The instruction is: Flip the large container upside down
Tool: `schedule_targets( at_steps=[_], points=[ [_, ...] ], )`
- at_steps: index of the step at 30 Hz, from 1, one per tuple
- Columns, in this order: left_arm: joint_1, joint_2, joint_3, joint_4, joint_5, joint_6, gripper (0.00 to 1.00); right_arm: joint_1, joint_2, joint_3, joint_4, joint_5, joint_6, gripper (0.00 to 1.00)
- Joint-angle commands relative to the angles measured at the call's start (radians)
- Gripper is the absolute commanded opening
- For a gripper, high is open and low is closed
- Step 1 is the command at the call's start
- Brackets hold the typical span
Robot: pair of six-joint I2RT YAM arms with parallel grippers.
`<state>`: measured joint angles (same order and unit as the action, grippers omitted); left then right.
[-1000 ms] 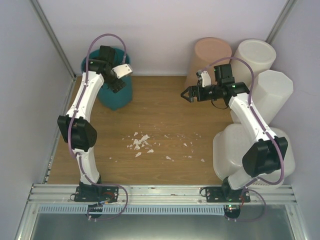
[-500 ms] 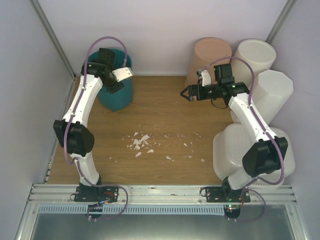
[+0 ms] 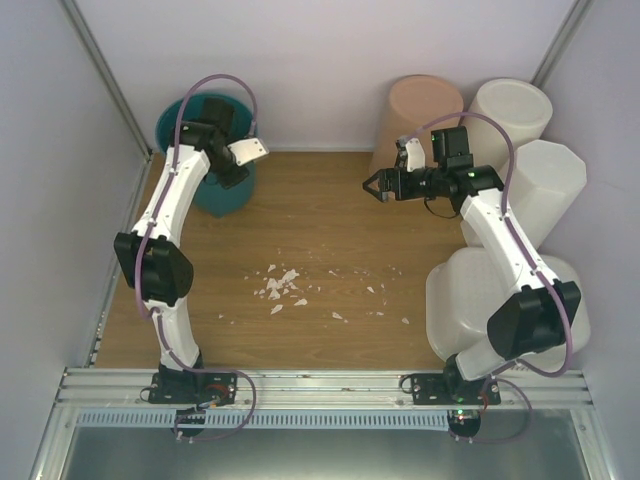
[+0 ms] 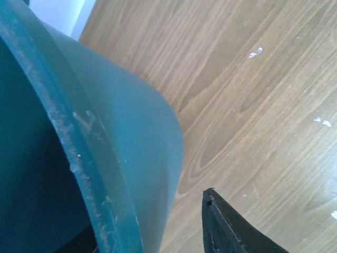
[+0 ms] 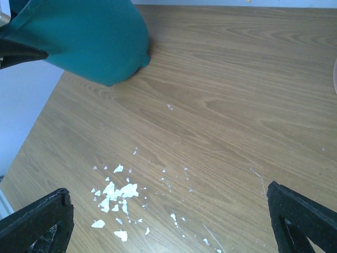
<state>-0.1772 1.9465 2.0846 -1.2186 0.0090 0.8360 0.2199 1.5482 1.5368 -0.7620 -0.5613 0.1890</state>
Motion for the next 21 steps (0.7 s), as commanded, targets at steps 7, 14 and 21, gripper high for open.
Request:
schedule_targets(
  at_steps=[7, 14, 21],
  points=[
    [-0.011, -0.048, -0.004, 0.032, -0.038, 0.009, 0.00, 0.009, -0.009, 0.011, 0.000, 0.003, 0.004, 1.00],
    [-0.024, -0.044, 0.092, 0.013, 0.040, -0.012, 0.00, 0.008, -0.012, 0.023, -0.004, 0.009, 0.009, 1.00],
    [-0.020, -0.110, 0.084, 0.112, 0.738, -0.231, 0.00, 0.007, -0.036, 0.135, -0.097, 0.179, 0.020, 1.00]
  ],
)
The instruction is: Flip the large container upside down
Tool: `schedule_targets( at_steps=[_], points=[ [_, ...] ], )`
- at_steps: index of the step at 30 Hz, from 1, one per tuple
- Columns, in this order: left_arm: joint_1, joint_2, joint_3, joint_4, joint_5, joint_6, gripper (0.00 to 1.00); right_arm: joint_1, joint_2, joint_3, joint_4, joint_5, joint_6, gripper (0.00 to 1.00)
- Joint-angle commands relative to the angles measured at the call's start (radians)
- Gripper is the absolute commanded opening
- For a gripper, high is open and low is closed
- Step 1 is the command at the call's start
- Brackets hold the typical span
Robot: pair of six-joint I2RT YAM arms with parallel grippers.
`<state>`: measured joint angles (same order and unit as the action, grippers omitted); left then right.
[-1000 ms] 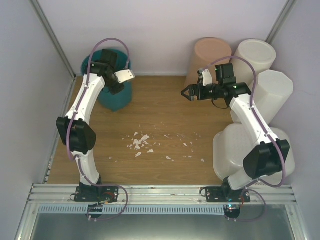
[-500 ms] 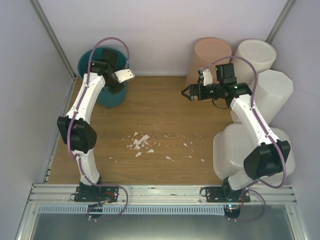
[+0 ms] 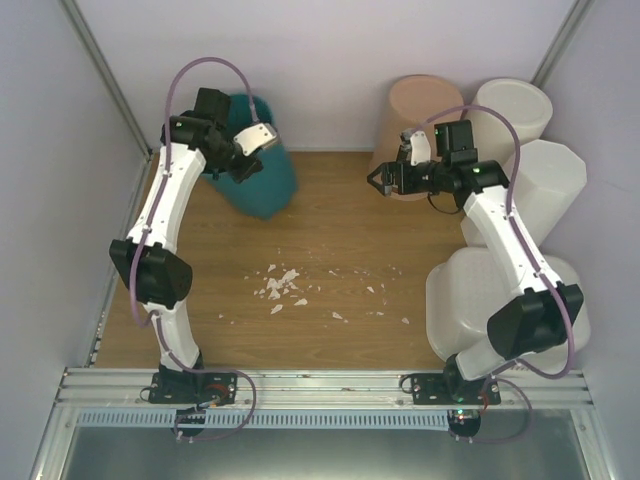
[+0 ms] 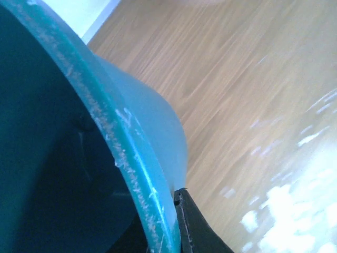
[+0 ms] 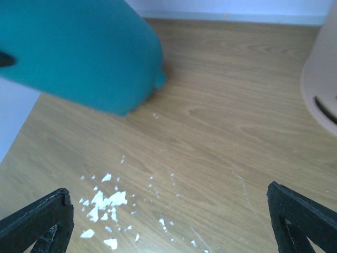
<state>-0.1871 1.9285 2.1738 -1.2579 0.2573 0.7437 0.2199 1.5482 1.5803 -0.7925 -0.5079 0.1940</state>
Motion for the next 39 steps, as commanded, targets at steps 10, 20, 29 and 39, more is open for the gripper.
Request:
schedule_targets(
  at_steps=[10, 20, 29, 39],
  points=[
    [0.063, -0.218, -0.434, 1.349, 1.253, -1.319, 0.00, -0.031, -0.193, 0.172, -0.125, 0.346, 0.091, 1.00],
    [0.041, -0.064, -0.907, 2.888, 0.928, -2.574, 0.00, -0.048, -0.286, 0.294, -0.192, 0.406, 0.128, 1.00],
    [-0.052, 0.070, -0.981, 3.106, 0.696, -2.767, 0.00, -0.048, -0.301, 0.257, -0.213, 0.404, 0.144, 1.00],
    [-0.207, 0.253, -0.904, 3.108, 0.577, -2.860, 0.00, -0.048, -0.340, 0.221, -0.257, 0.438, 0.158, 1.00]
  ],
)
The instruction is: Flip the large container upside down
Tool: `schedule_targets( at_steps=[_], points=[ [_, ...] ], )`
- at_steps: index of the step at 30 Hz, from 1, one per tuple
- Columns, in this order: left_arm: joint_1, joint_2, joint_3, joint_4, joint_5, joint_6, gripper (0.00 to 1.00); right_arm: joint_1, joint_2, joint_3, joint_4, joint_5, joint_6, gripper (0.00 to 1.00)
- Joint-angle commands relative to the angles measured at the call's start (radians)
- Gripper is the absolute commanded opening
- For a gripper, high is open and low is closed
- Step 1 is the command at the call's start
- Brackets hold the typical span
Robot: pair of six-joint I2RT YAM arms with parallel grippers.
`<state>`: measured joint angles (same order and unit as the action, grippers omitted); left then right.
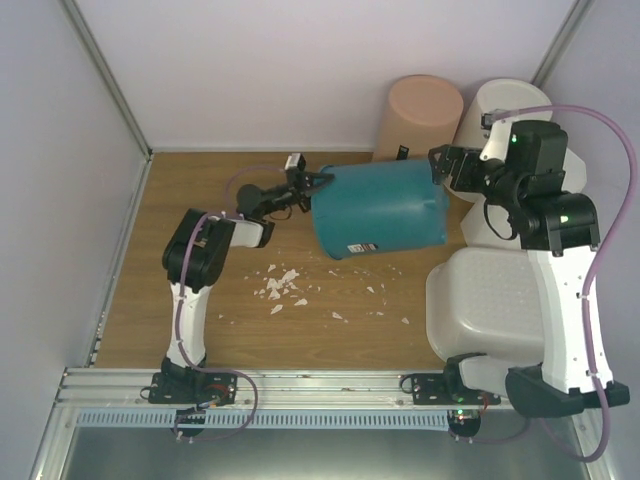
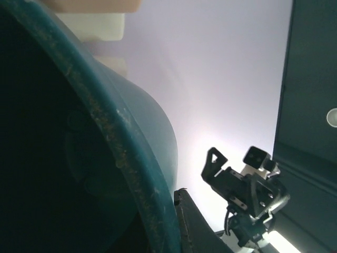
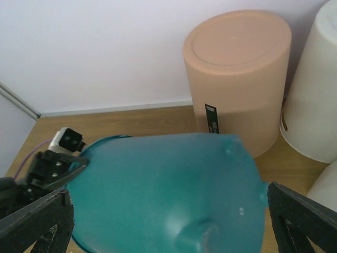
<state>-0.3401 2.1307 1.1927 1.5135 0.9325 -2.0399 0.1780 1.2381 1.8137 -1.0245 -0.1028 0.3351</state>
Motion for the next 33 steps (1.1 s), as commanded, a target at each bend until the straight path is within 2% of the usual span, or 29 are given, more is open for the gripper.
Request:
schedule_targets(
  at_steps=[1, 9, 15, 17, 19, 25, 33],
  points=[
    [-0.063, 0.066, 0.093, 0.336, -0.095, -0.082, 0.00, -0.006, -0.031, -0.017, -0.029, 0.037, 0.018, 1.00],
    [-0.073, 0.131, 0.105, 0.336, -0.123, -0.128, 0.00, -0.006, -0.021, -0.073, -0.022, 0.018, 0.020, 1.00],
    [-0.054, 0.165, 0.106, 0.336, -0.085, -0.175, 0.00, -0.006, -0.012, -0.114, 0.004, -0.007, 0.019, 1.00],
    [-0.037, 0.174, 0.093, 0.336, -0.066, -0.179, 0.08, -0.006, -0.006, -0.120, 0.009, -0.017, 0.018, 1.00],
    [-0.017, 0.183, 0.076, 0.336, -0.035, -0.180, 0.23, -0.006, 0.002, -0.128, 0.016, -0.032, 0.015, 1.00],
    [0.046, 0.221, 0.078, 0.336, 0.146, -0.185, 0.44, -0.007, 0.032, -0.158, 0.033, -0.089, 0.005, 1.00],
    [0.110, 0.261, 0.059, 0.335, 0.315, -0.129, 0.51, -0.006, 0.070, -0.172, 0.044, -0.155, -0.005, 1.00]
  ],
)
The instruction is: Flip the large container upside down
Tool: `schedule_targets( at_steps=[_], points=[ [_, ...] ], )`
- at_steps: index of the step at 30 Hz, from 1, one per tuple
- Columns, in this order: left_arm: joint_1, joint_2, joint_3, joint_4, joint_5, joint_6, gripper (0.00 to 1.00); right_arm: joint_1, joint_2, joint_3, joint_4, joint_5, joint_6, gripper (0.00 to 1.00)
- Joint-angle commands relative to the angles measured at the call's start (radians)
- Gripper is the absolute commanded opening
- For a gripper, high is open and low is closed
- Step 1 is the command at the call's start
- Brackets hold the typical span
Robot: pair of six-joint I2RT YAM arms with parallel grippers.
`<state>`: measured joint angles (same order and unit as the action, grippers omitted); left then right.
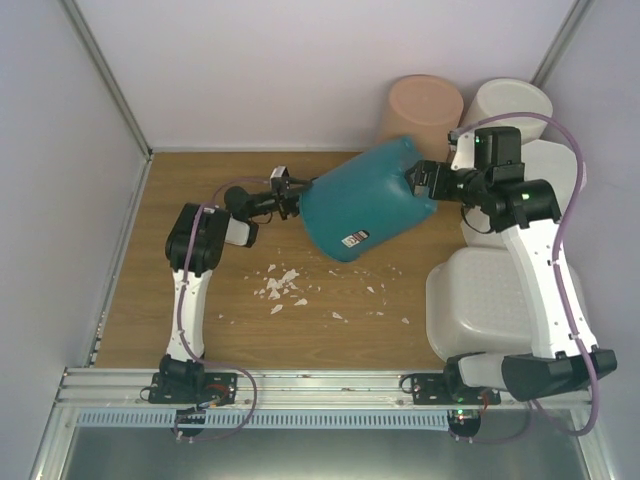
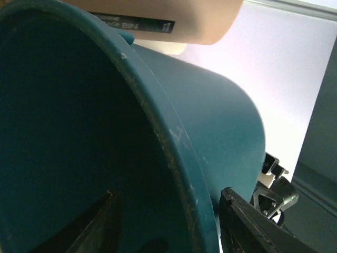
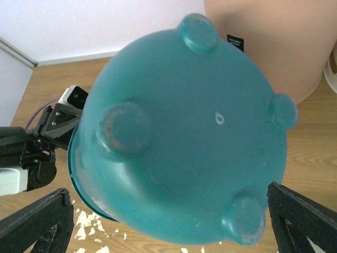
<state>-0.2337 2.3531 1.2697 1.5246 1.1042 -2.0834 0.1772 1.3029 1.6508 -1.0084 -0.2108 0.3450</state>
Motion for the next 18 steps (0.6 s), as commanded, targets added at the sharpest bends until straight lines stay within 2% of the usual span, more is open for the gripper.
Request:
schedule_targets(
  at_steps=[1, 8, 18],
  points=[
    [0.006, 0.039, -0.017, 0.324, 0.166, -0.075, 0.53, -0.005, 0.003, -0.009, 0.031, -0.050, -0.015, 1.00],
    [0.014, 0.070, -0.006, 0.322, 0.325, -0.049, 0.60, -0.005, 0.020, -0.014, 0.035, -0.082, -0.015, 1.00],
    [-0.018, 0.146, -0.062, 0.321, 0.463, -0.110, 0.59, -0.001, 0.018, -0.044, 0.057, -0.164, -0.002, 1.00]
  ],
)
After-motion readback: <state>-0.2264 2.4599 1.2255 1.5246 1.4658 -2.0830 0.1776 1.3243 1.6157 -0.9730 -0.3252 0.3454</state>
